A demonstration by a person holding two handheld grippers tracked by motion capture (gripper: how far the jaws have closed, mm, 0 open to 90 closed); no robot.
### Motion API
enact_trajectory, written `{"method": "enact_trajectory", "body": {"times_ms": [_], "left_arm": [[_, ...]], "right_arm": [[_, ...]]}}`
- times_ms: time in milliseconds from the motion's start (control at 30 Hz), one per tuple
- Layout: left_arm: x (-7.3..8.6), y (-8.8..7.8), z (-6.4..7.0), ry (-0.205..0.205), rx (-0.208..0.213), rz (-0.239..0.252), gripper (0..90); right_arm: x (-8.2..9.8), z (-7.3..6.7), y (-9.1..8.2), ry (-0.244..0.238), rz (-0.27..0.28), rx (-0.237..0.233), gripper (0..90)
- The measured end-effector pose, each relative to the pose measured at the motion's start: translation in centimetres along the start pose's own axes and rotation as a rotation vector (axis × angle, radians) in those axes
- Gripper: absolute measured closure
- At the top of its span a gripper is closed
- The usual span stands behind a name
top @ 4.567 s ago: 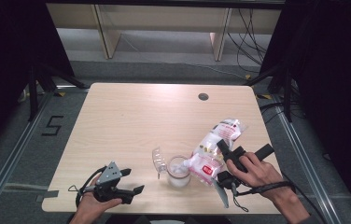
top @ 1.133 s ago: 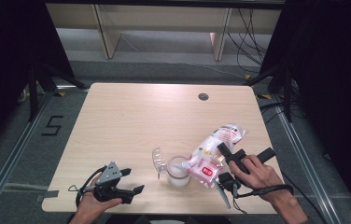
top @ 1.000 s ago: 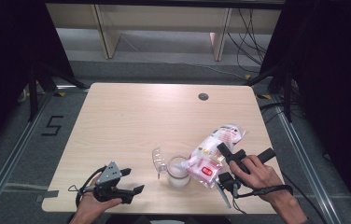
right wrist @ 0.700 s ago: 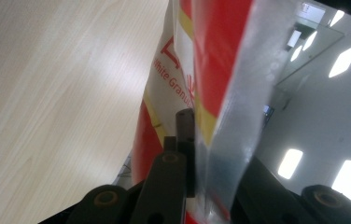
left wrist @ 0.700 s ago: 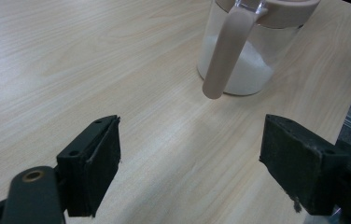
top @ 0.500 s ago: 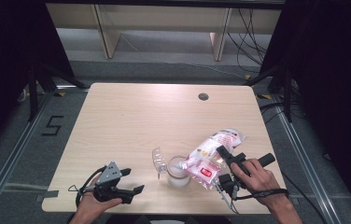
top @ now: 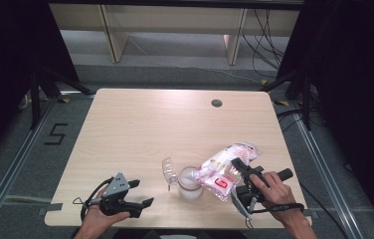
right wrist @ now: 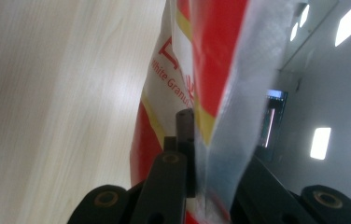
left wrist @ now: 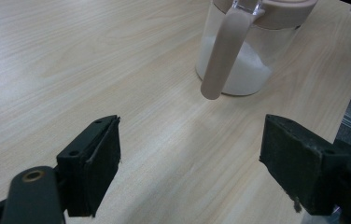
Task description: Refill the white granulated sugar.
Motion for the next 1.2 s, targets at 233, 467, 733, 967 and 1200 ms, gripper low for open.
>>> {"method": "enact_trajectory", "body": {"times_ms": [233, 467, 733, 967, 1200], "left_arm": [[0.0, -0.1, 0.0, 0.008, 0.005, -0.010, 19.7], [0.1, 0.0, 0.1, -0.018, 0.007, -0.009, 19.7], [0.0, 0.0, 0.1, -0.019, 0.007, -0.002, 19.7], [-0.1, -0.1, 0.0, 0.005, 0.002, 0.001, 19.7], [-0.1, -0.1, -0.1, 0.016, 0.005, -0.006, 19.7]], "right_arm": [[0.0, -0.8, 0.2, 0.148, 0.016, -0.028, 89.1], [-0.3, -1.4, 1.5, 0.175, 0.032, -0.043, 89.1], [1.1, -1.2, 2.8, 0.343, 0.045, -0.046, 89.2], [2.4, -1.8, 3.2, 0.481, 0.057, -0.058, 89.2], [3.2, -3.4, 3.7, 0.538, 0.035, -0.102, 89.3]]}}
Point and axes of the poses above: each handheld gripper's, and its own axes: y roughly forward along the jaws, x roughly out of its underside, z roughly to its right, the point moved 10 cm from there along y, roughly forward along the jaws, and after that the axes turned 8 degrees about -y, right-handed, at the moved point
